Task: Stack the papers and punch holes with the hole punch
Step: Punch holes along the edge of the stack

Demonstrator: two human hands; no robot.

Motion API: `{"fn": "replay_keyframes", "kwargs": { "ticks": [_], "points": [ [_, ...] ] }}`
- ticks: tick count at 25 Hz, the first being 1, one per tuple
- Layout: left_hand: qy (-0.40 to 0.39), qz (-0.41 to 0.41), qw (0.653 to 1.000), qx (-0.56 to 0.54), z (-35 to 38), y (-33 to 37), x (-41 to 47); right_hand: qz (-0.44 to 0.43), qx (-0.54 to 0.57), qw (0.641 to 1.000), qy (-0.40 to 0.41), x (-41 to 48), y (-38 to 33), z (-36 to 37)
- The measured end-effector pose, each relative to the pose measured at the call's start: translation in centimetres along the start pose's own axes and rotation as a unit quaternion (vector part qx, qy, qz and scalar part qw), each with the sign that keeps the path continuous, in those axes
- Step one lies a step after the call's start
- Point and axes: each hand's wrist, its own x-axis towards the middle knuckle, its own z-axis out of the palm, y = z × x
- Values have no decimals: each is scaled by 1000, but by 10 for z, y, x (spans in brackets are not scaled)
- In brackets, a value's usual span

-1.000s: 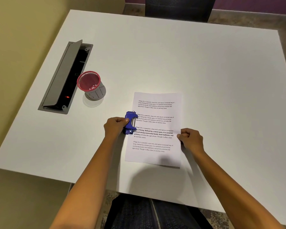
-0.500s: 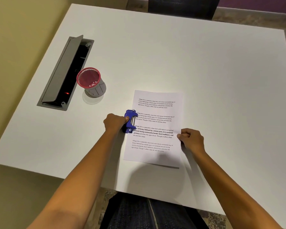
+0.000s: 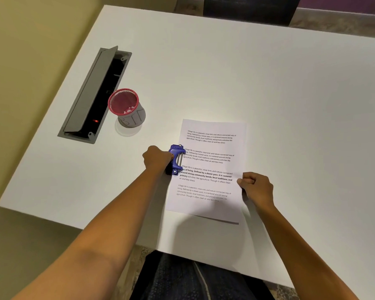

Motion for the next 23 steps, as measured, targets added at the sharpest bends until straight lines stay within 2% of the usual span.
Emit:
{"fn": "replay_keyframes", "kwargs": {
  "ticks": [7, 17, 23],
  "points": [
    [14, -5, 1000, -1, 2, 2, 1, 13, 9, 1000, 4, 1, 1, 1],
    [-52, -79, 993, -67, -6, 5, 8, 11, 14, 1000, -8, 5, 5, 1],
    [-47, -64, 994, -76, -10, 8, -4, 8, 16, 1000, -4, 4, 3, 1]
  ]
}}
